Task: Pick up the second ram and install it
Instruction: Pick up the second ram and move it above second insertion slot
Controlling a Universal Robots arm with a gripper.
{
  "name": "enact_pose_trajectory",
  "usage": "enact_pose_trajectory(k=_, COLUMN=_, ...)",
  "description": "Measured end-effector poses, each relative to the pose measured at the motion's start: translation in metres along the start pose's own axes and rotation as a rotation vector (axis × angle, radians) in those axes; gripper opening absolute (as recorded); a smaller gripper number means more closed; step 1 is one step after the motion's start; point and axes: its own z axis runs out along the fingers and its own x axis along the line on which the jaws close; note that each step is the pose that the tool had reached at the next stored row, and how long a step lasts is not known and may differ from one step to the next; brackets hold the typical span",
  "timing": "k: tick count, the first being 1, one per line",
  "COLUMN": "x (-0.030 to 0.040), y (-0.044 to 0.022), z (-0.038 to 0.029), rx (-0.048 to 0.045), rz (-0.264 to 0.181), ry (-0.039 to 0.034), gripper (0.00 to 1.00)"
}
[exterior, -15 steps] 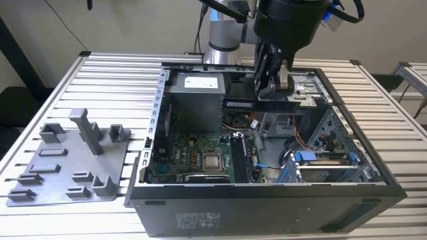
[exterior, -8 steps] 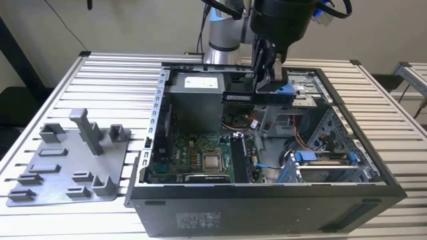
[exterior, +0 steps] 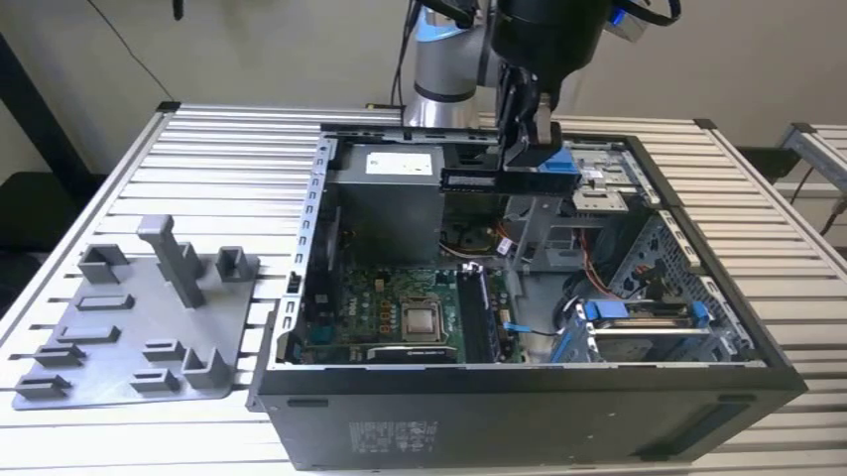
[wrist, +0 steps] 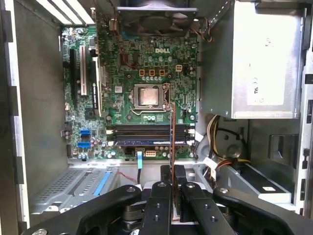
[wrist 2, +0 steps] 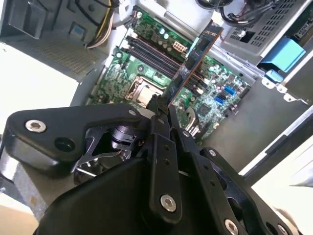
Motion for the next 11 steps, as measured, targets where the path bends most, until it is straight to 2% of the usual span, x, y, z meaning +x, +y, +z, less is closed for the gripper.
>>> enact_pose_trajectory(k=11, x=-0.0110, y=0.0003, z=0.0014, rx=0.0000, rz=-0.001, ry=-0.0001, gripper=0.14)
